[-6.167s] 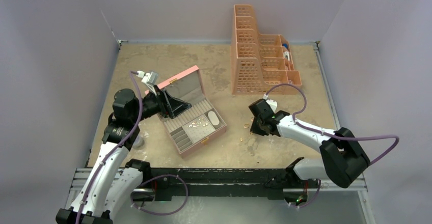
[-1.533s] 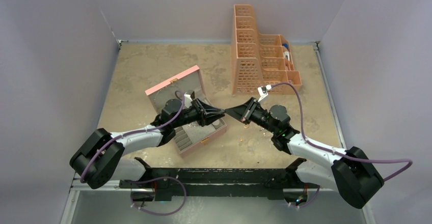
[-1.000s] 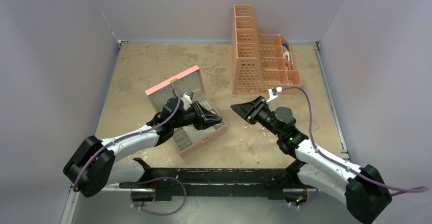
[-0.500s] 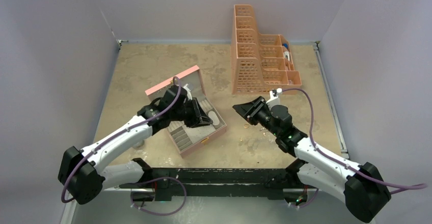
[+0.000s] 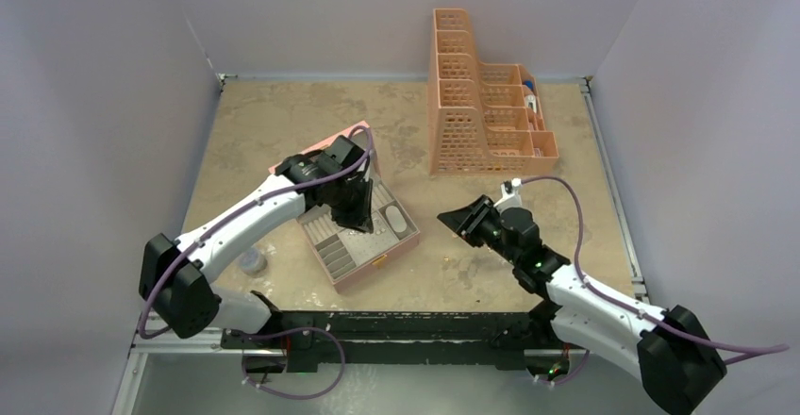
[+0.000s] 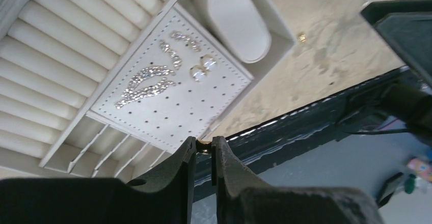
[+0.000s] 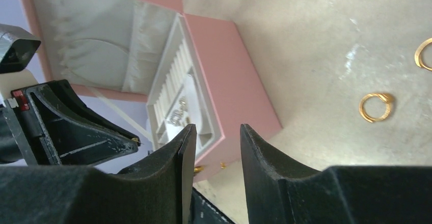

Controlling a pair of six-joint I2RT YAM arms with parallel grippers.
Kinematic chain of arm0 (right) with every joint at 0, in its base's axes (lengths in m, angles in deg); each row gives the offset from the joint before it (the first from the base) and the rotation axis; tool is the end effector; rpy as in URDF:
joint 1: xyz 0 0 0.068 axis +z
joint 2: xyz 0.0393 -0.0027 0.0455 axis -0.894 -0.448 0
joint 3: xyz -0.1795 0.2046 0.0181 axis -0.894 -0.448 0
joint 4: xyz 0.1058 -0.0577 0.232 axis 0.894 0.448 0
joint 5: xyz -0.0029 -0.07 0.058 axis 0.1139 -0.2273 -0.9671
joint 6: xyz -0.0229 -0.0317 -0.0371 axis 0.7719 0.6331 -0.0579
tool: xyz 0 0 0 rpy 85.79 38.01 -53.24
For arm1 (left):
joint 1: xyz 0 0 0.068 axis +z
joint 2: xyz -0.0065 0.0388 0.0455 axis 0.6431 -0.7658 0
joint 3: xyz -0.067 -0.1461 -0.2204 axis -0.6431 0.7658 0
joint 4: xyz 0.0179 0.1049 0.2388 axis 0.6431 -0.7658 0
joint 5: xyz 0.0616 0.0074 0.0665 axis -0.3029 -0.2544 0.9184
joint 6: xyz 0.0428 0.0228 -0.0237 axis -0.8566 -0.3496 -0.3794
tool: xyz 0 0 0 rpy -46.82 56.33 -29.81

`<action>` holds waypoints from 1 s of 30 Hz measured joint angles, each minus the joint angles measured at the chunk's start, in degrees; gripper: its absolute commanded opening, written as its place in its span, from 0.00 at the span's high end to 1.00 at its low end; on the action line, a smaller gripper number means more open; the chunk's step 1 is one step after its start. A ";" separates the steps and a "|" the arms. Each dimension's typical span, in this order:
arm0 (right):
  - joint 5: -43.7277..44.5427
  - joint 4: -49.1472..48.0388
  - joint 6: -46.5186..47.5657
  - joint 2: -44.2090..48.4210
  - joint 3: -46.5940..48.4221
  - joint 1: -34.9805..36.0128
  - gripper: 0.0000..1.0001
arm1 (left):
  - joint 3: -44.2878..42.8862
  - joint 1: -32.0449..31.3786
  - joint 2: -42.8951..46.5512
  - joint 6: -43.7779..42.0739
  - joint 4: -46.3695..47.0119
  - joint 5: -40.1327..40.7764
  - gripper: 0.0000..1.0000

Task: Organize the mixed jewelry

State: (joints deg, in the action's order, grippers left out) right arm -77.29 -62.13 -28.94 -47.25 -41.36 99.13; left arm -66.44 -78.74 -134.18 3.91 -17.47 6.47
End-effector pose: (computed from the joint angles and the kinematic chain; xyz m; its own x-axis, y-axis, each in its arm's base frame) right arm 0.1592 0.1147 0.2035 -0.6074 0.6927 -0.3890 -0.0838 0.4310 0.8984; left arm 0.2039 -0.1714 0.2904 -0.9582 0.0125 -0.2857 0.1324 0.9050 -0.4044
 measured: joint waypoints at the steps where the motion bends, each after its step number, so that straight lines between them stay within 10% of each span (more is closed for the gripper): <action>1: -0.04 0.02 0.13 0.24 -0.74 0.00 0.60 | -0.09 0.00 -1.05 -0.98 -1.20 0.26 0.85; 30: -13.84 -14.43 6.84 -18.32 -9.20 0.00 0.60 | -2.99 0.00 -9.77 -9.94 -10.23 2.27 0.86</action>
State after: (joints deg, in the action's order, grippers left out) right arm -91.12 -76.56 -22.10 -65.56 -50.57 99.13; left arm -69.43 -78.74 -143.95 -6.04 -27.69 8.75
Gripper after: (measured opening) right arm 0.405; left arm 0.150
